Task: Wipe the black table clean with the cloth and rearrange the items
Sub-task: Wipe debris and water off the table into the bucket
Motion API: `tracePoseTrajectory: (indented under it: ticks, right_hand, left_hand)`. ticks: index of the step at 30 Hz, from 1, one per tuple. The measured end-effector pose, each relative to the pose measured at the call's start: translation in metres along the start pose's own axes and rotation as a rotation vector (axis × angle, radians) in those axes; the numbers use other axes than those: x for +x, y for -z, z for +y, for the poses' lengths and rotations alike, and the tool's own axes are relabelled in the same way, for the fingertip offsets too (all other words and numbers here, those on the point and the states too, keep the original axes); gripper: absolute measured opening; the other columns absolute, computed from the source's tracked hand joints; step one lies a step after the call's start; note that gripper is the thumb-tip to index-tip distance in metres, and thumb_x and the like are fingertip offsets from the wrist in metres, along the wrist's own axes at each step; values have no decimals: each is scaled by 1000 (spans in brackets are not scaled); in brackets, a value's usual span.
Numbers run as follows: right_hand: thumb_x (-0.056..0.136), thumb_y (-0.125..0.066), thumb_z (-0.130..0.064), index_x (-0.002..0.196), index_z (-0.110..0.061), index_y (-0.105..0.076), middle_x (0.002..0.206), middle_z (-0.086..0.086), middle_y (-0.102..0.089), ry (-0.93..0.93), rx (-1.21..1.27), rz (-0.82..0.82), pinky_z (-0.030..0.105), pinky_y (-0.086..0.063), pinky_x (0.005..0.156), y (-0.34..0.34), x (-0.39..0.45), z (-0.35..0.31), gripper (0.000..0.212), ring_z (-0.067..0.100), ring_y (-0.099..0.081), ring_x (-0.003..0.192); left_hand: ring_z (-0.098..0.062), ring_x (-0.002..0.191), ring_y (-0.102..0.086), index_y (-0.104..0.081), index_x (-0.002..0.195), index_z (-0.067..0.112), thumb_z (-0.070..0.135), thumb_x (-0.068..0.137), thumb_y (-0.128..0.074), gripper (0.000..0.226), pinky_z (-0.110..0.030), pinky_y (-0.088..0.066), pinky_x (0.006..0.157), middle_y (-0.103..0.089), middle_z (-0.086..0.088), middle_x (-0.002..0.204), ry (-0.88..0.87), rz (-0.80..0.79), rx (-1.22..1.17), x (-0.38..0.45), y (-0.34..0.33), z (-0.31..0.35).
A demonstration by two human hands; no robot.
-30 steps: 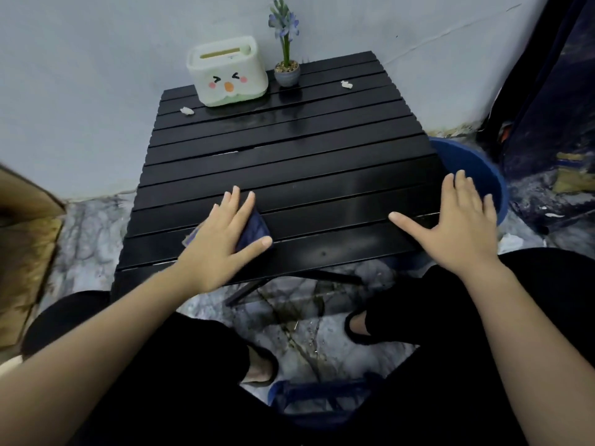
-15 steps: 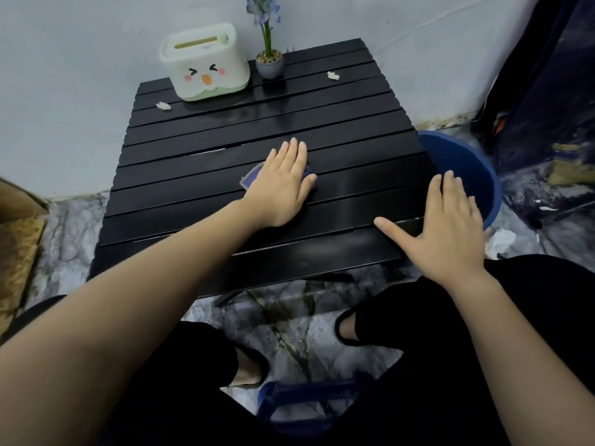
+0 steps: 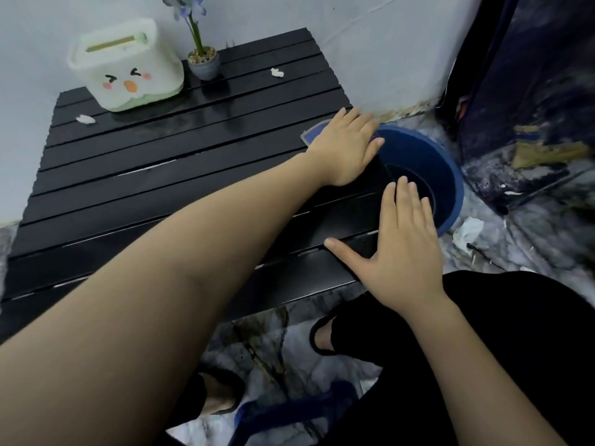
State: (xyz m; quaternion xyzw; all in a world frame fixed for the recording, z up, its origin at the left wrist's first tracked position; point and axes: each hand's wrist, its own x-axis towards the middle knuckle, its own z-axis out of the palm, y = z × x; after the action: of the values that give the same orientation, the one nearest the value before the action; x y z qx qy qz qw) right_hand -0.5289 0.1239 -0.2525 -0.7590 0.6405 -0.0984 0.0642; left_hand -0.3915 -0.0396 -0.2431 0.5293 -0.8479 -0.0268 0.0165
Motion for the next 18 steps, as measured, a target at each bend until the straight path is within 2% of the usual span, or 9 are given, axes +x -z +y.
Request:
tracePoseTrajectory:
  ticks: [1,3,6,8,10,13,16,18]
  right_hand:
    - [78,-23,-94,158,3,-15,167,21,-11,6,9,-8,47,-9,127,0,1,1,126,30,-7,157]
    - [77,-24,-95,159,1,-10,169,18,-7,23,55,-28,45,-7,128,2,1,5,127,28,-4,158]
    - [74,-30,-96,161,-5,-4,170,10,-1,39,175,-61,37,0,128,7,1,12,128,19,3,158]
    - [72,-35,-97,161,-9,-2,171,5,2,51,222,-76,33,2,127,9,-1,18,129,15,5,157]
    - [70,-40,-97,161,-11,-1,171,1,4,47,249,-92,32,2,127,12,-4,23,131,12,7,157]
    - [66,-44,-98,162,-13,1,171,0,4,20,297,-117,33,2,127,16,-12,31,136,10,8,156]
    - [63,-50,-97,162,-15,2,171,-2,4,5,325,-144,32,1,126,17,-20,38,139,4,9,153]
    - [62,-53,-97,162,-17,3,171,-5,4,5,333,-156,31,0,125,17,-24,41,139,-3,10,149]
  left_hand:
    - [-29,134,-42,-49,136,8,38,107,-23,49,-40,-23,119,-53,-12,141,-13,30,15,6,0,3]
    - [-29,111,-54,-59,115,9,34,107,-25,43,-36,-34,104,-65,-9,116,-22,93,2,15,0,8]
    - [-35,93,-57,-60,101,5,26,107,-28,39,-41,-40,87,-66,-15,99,-17,171,-154,20,5,9]
    - [-37,85,-58,-59,95,-1,20,106,-31,37,-47,-41,82,-64,-21,92,7,238,-308,16,10,7]
    - [-37,80,-61,-60,90,-4,20,106,-31,41,-50,-44,80,-65,-23,87,78,312,-471,7,19,3]
    - [-33,81,-62,-56,80,2,20,107,-30,42,-47,-47,83,-65,-23,84,169,374,-702,-24,37,-5]
    - [-25,77,-58,-57,86,-2,19,108,-30,41,-36,-46,82,-62,-18,79,28,391,-651,-81,50,-16]
    - [-17,78,-54,-60,96,3,20,109,-30,37,-27,-42,85,-58,1,78,-73,367,-538,-131,53,-22]
